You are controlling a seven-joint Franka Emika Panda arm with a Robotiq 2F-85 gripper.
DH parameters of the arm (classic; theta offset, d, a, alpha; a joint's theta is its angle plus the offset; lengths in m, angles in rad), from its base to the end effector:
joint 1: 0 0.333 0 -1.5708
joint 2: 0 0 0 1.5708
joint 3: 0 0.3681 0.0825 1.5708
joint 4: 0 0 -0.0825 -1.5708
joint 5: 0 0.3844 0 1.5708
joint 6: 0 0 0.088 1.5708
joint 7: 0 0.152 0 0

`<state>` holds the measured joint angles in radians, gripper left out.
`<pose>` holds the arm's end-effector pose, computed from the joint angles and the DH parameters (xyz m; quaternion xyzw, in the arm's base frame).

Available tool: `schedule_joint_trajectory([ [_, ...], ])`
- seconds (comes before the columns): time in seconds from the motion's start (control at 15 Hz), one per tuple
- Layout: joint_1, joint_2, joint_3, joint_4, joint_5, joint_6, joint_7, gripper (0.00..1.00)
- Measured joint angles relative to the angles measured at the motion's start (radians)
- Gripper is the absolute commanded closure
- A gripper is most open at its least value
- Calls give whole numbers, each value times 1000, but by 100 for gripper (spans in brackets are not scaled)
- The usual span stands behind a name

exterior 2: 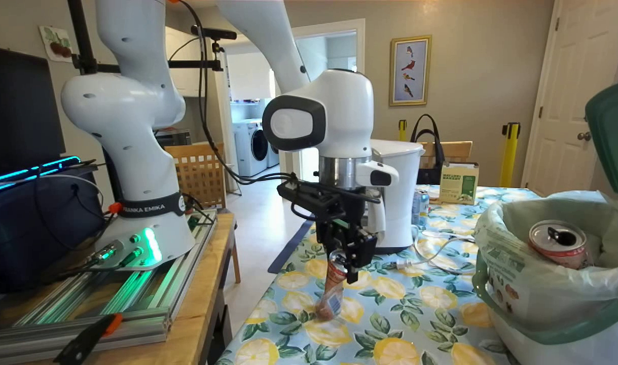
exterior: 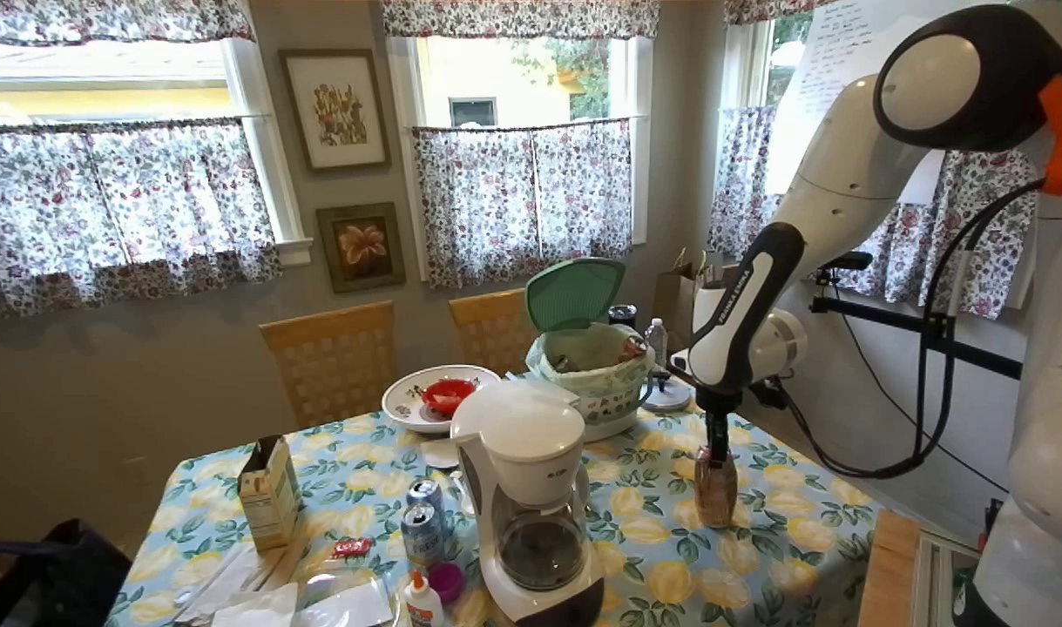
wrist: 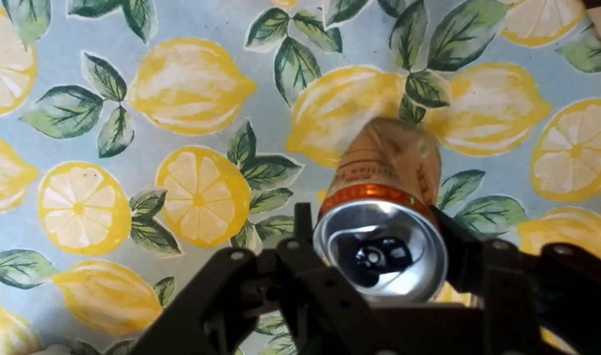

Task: Put the cans one at a time in the bin

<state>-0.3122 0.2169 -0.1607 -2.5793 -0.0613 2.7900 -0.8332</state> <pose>0.4044 -0.2085 0.1896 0.9775 0.2091 -0.0186 0.0207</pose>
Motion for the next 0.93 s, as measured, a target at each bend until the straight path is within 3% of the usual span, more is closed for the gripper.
schedule_joint_trajectory([
  [0.07,-1,4,0,4,0,-1,0,74],
  [0.6,1,-33,9,51,16,-5,24,74],
  [0.93,35,-170,-19,85,-49,-5,220,74],
])
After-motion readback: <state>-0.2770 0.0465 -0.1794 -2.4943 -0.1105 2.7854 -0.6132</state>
